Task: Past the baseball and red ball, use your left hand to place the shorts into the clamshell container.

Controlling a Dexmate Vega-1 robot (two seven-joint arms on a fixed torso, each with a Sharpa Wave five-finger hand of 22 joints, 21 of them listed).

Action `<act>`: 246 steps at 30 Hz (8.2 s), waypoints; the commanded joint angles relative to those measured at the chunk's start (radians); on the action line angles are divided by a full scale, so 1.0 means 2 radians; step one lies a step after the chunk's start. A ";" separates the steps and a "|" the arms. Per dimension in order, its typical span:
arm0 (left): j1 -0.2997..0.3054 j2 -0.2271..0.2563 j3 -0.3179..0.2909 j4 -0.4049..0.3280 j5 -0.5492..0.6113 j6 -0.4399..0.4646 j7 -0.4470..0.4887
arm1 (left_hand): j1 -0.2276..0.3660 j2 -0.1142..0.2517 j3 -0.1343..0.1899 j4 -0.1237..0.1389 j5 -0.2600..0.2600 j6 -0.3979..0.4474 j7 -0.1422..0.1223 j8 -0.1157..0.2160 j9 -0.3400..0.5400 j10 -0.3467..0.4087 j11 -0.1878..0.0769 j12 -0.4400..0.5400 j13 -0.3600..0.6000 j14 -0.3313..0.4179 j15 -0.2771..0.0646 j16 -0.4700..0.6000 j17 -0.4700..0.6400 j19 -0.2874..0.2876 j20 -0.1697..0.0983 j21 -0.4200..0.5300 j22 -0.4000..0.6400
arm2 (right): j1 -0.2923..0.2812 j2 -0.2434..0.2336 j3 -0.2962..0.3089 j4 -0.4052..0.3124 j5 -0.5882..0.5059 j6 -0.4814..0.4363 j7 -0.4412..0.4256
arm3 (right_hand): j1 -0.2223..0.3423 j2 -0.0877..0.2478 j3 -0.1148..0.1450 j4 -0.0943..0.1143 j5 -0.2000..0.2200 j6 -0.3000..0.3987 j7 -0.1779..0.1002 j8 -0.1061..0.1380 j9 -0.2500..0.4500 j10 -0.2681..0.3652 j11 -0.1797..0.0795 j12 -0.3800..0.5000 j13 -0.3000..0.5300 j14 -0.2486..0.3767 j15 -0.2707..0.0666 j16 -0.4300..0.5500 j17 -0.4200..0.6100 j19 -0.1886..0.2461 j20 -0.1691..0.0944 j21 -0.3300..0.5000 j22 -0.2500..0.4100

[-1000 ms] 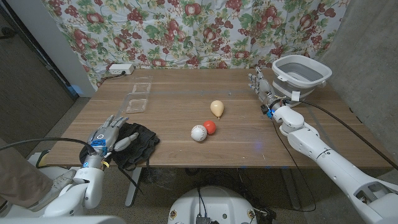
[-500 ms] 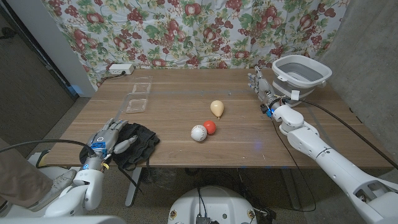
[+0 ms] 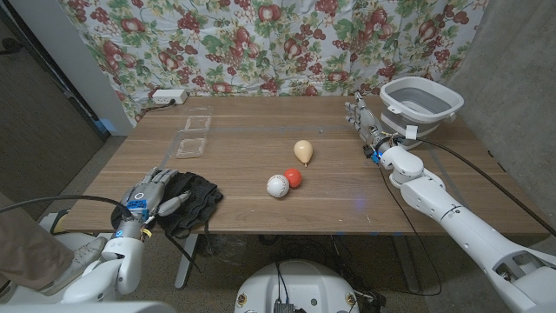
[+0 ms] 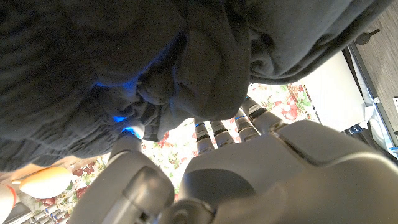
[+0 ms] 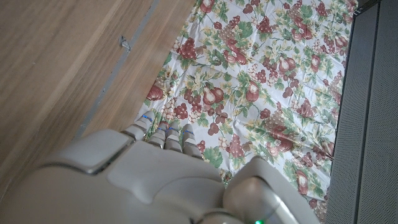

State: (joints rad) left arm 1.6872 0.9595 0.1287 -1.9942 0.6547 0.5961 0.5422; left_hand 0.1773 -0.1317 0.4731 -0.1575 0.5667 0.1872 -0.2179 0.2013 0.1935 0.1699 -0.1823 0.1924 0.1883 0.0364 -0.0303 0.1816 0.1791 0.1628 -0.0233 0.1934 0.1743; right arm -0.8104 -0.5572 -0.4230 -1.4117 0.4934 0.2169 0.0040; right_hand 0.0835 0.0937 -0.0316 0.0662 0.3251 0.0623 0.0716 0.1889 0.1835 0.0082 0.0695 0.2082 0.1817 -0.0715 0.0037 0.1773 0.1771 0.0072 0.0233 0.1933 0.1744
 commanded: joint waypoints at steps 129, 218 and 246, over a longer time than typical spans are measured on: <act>-0.046 -0.015 0.076 0.021 -0.022 0.045 0.051 | 0.711 0.120 -0.037 -0.007 -0.193 0.315 0.087 0.255 0.198 0.229 -0.007 0.202 0.235 0.357 -0.088 0.235 0.281 0.196 -0.104 0.419 0.194 | -0.014 -0.015 0.011 -0.023 0.014 -0.003 0.002 | 0.003 0.004 0.002 -0.003 0.002 0.014 0.001 0.003 0.001 0.005 -0.001 0.002 0.002 0.000 -0.003 0.003 0.001 0.003 0.005 0.002 0.003; -0.050 -0.014 -0.010 -0.090 0.038 -0.061 0.121 | 0.733 0.098 -0.033 -0.009 -0.186 0.409 0.105 0.292 0.186 0.316 -0.008 0.234 0.236 0.400 -0.081 0.228 0.274 0.204 -0.101 0.426 0.184 | -0.010 -0.004 0.013 0.004 0.021 0.004 0.001 | 0.020 0.014 0.014 -0.010 0.001 0.021 0.000 0.003 0.001 0.011 -0.001 0.003 0.002 0.004 -0.004 0.003 0.001 0.006 0.004 0.002 0.002; -0.067 -0.021 -0.047 -0.117 0.024 -0.095 0.097 | 0.728 0.084 -0.023 -0.007 -0.185 0.414 0.108 0.294 0.183 0.329 -0.006 0.234 0.226 0.419 -0.079 0.219 0.258 0.222 -0.100 0.415 0.167 | 0.004 -0.007 0.012 0.010 0.022 -0.005 0.009 | 0.025 0.015 0.018 -0.013 -0.001 0.022 0.003 0.003 0.001 0.012 0.000 0.003 0.002 0.004 -0.003 0.003 0.001 0.017 -0.002 0.005 0.003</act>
State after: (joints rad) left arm 1.5569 0.9298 0.0689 -2.2057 0.7128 0.4265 0.7541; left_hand 1.6290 0.0458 0.3976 -0.1916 0.1935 0.9703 -0.0464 0.7831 0.5586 0.8261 -0.1948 0.6579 0.6370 0.7516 -0.0231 0.6172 0.3992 0.5413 0.0063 0.7394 0.2815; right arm -0.8112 -0.5655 -0.4000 -1.3932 0.5389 0.2124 0.0180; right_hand 0.1190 0.1160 0.0005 0.0401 0.3251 0.0999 0.0735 0.1926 0.1835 0.0302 0.0667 0.2082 0.1817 -0.0662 -0.0016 0.1810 0.1771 0.0381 0.0178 0.2011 0.1744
